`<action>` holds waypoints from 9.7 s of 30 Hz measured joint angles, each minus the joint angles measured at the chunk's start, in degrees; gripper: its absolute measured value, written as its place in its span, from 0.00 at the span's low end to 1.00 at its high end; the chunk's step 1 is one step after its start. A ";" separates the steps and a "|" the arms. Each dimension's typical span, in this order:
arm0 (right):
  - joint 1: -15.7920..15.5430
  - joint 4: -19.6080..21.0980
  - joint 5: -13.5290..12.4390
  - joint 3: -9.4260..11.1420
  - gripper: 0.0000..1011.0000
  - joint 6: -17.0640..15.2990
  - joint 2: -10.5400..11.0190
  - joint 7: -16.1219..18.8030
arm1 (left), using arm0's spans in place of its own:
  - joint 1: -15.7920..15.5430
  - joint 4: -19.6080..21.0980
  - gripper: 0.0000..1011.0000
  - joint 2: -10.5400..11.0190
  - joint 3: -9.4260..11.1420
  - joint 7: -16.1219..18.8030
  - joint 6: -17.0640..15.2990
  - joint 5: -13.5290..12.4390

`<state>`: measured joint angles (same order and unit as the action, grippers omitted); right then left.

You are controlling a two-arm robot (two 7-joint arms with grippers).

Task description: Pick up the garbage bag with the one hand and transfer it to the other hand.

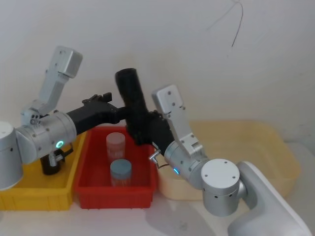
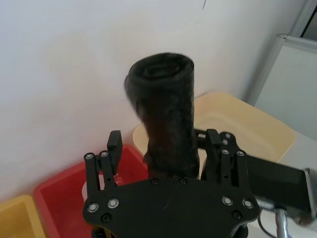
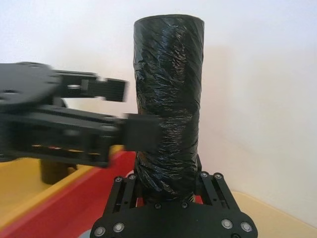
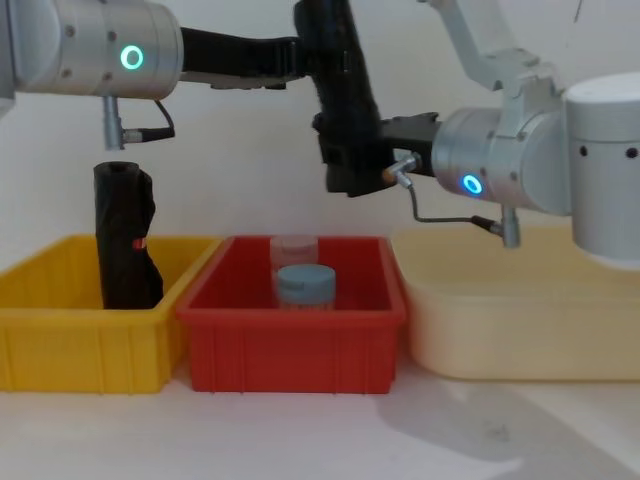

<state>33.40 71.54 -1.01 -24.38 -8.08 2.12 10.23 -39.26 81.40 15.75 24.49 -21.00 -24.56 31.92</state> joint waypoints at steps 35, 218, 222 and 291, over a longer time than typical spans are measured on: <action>-4.97 4.72 3.78 7.68 0.66 -6.24 5.42 -7.27 | 6.25 5.08 0.99 4.01 -5.50 9.01 -2.47 1.39; 4.98 -2.54 -15.78 1.92 0.66 -10.61 7.24 17.38 | 6.68 0.98 0.99 3.77 -5.57 12.59 -0.26 -1.22; 4.37 -0.28 -17.20 4.38 0.66 -11.12 8.12 16.14 | 6.68 0.98 0.99 3.77 -5.58 12.59 -0.26 -1.22; -17.29 16.61 -11.76 10.64 0.99 13.58 9.99 4.02 | 5.44 -0.61 0.99 6.44 3.02 -3.98 1.77 -1.30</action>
<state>16.11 88.14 -12.76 -13.74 5.50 12.10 14.25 -33.82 80.79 22.19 27.50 -24.98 -22.79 30.62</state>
